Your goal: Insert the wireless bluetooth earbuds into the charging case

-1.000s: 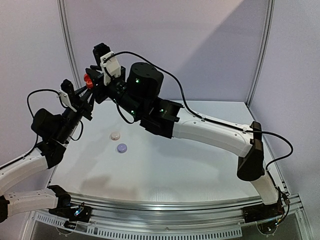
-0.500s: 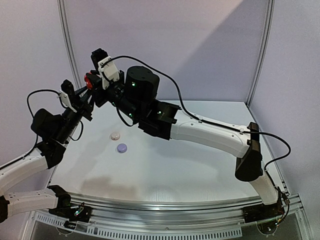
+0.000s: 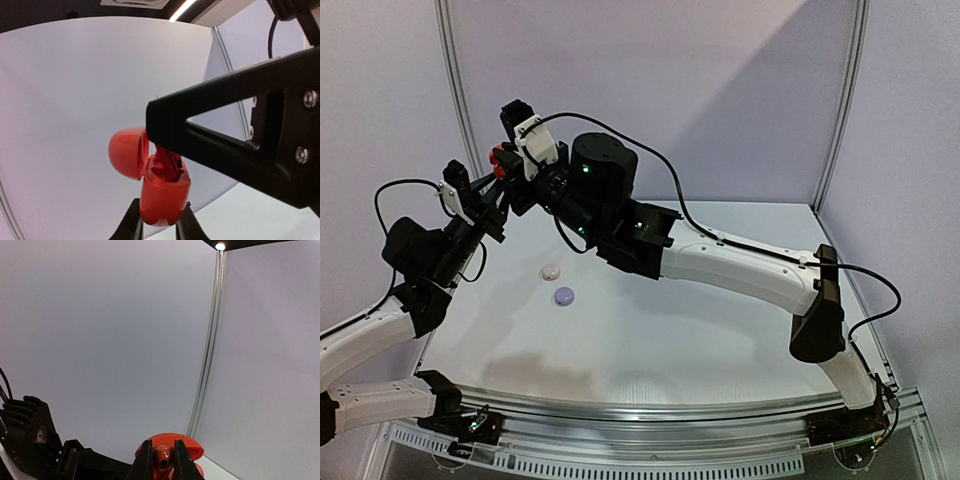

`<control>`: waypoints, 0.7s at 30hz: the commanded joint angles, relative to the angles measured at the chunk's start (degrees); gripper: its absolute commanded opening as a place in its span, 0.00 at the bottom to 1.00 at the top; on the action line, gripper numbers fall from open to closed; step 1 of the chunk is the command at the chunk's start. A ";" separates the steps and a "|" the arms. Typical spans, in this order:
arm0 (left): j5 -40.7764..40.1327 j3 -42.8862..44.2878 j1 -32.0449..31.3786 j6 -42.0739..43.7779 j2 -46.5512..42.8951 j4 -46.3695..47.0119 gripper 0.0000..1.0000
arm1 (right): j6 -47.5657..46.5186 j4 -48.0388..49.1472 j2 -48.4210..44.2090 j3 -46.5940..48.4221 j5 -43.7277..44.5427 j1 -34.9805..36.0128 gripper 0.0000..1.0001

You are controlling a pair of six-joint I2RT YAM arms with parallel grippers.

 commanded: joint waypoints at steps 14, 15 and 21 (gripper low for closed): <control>-1.05 0.90 -0.66 1.49 -0.69 0.54 0.00 | -7.82 -4.07 0.85 -1.11 1.36 -0.39 0.00; -1.14 0.92 -0.66 1.53 -0.69 0.54 0.00 | -8.08 -3.91 0.85 -1.14 1.48 -0.44 0.00; -1.75 0.91 -0.57 1.22 -0.67 0.96 0.00 | -9.54 -4.00 0.59 -1.03 1.22 -0.41 0.00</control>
